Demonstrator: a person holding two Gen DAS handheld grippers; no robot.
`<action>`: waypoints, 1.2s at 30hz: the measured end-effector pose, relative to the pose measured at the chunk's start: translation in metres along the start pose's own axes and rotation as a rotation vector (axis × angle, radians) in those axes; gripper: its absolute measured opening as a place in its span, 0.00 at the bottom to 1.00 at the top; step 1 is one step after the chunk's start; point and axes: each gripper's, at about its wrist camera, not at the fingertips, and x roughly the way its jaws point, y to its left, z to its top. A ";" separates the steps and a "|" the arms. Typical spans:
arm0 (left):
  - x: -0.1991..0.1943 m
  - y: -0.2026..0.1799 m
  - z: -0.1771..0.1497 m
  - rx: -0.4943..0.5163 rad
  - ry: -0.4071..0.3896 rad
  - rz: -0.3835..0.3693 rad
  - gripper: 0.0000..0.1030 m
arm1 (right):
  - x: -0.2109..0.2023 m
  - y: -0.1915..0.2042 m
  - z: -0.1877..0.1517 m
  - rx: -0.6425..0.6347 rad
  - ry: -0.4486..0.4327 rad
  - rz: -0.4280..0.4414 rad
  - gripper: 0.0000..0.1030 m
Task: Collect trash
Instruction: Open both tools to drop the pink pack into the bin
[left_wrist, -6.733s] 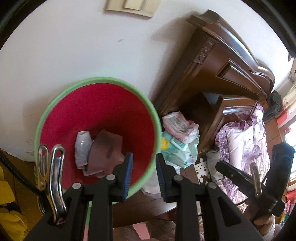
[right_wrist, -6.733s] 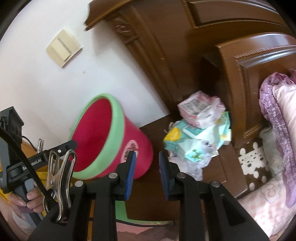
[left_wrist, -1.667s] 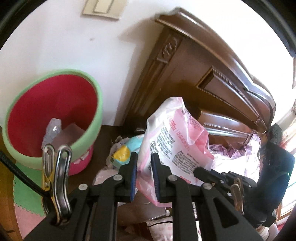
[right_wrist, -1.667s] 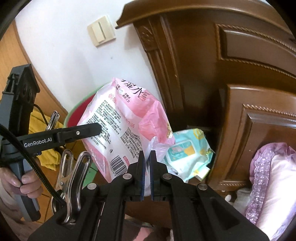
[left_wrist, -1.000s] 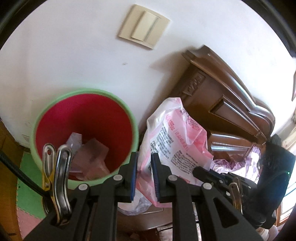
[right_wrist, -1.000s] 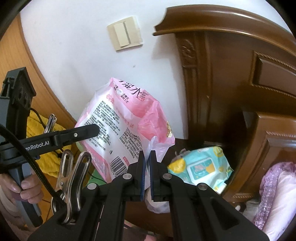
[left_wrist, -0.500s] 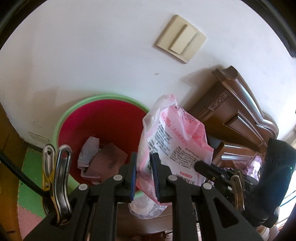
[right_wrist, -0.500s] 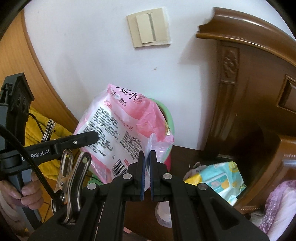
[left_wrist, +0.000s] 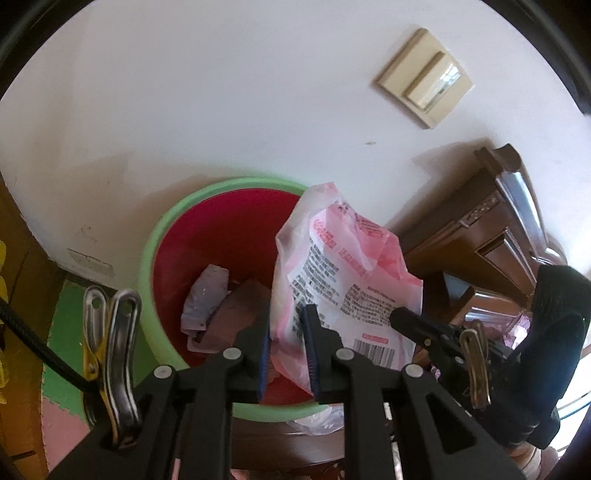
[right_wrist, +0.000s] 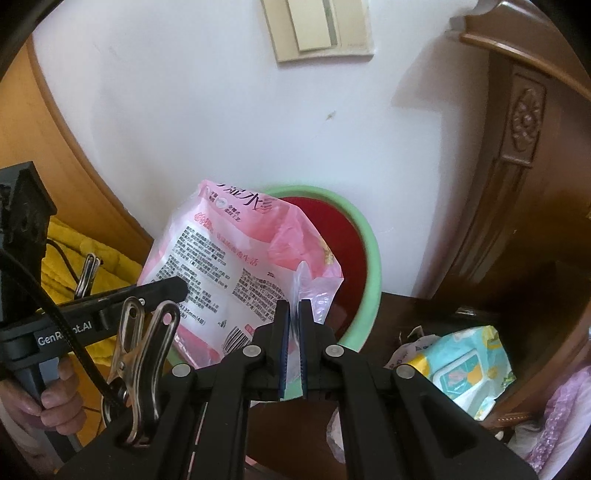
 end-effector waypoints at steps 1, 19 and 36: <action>0.002 0.000 0.001 -0.002 0.006 0.002 0.15 | 0.003 0.000 0.000 0.001 0.003 -0.002 0.05; 0.014 0.014 0.008 0.021 0.064 0.035 0.30 | 0.021 0.008 0.000 0.041 0.026 -0.070 0.25; 0.009 -0.001 0.001 0.114 0.082 -0.006 0.30 | -0.008 0.000 -0.019 0.168 -0.018 -0.090 0.26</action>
